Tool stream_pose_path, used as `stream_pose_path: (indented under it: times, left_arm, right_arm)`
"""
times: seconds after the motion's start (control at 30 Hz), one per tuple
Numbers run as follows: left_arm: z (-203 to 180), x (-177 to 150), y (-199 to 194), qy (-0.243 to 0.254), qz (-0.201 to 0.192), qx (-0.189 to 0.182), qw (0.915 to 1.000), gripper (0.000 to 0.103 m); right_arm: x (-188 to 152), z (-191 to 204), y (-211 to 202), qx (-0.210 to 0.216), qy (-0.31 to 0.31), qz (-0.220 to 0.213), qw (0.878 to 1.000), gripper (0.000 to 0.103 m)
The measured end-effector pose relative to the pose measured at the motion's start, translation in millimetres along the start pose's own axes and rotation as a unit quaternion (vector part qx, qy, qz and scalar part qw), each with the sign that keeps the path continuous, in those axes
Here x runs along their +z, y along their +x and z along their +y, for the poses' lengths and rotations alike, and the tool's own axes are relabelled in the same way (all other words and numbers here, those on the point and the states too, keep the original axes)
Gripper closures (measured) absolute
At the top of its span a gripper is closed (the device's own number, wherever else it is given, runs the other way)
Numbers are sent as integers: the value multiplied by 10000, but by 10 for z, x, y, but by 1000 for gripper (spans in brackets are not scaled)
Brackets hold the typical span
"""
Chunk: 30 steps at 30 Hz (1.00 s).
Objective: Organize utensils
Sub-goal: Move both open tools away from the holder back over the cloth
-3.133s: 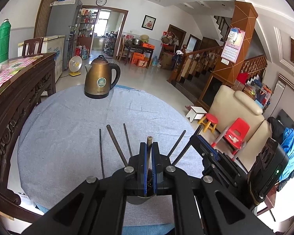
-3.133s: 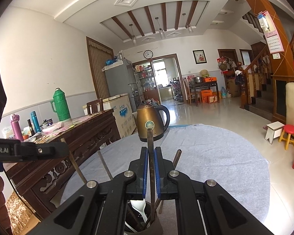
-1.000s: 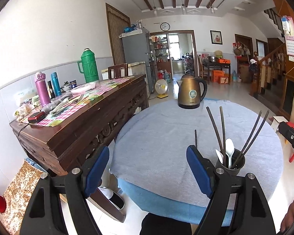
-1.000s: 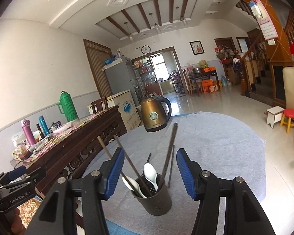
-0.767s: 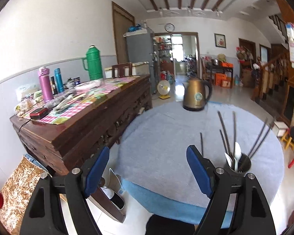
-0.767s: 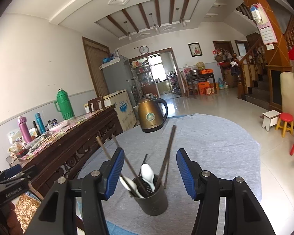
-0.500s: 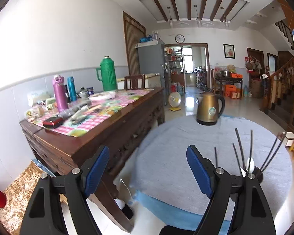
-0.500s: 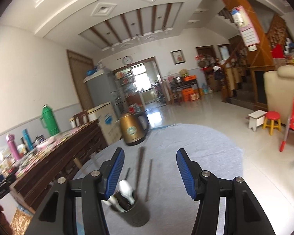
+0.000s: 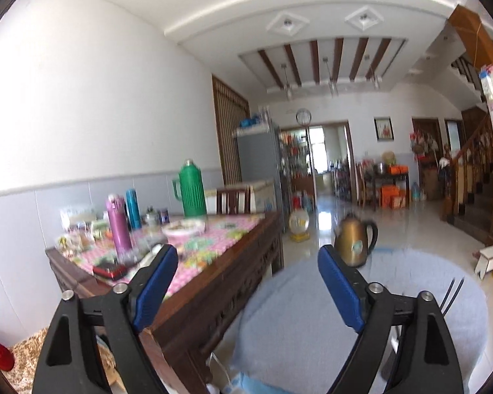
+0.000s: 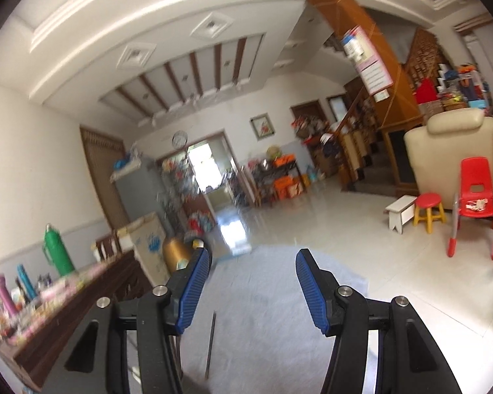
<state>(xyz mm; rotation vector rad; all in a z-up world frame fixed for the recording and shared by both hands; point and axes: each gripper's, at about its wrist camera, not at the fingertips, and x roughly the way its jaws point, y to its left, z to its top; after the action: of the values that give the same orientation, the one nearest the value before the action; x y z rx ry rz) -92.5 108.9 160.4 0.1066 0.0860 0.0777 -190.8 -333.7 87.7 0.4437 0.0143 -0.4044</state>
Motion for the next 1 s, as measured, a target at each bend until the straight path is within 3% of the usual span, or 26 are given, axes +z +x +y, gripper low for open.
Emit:
stream_pose_path:
  times: [0.2,0.37,0.53,0.6,1.0]
  left_arm:
    - [-19,200,-93,127,-321,123,9993,14]
    - [-50,277,-39,173,-443,91,9988,13]
    - [-176,260,27,187,-398,-49,9990,13]
    - [-246,236,64,260,-347,-94,9990,13]
    - [-528,122,180,323,-57,-356,9988,13]
  right_arm:
    - [529,-329,-403,-81,558,-811,9951,44]
    - [1001,-595,-890,-326,885,-1694,9810,44]
    - [1149,-732,-1167,-648,975,-2146,9697,43]
    - [1130,-763,-1145,-660,1059,-2092,9699,41]
    - [733,-617,-431,-371,823,-771,9929,41]
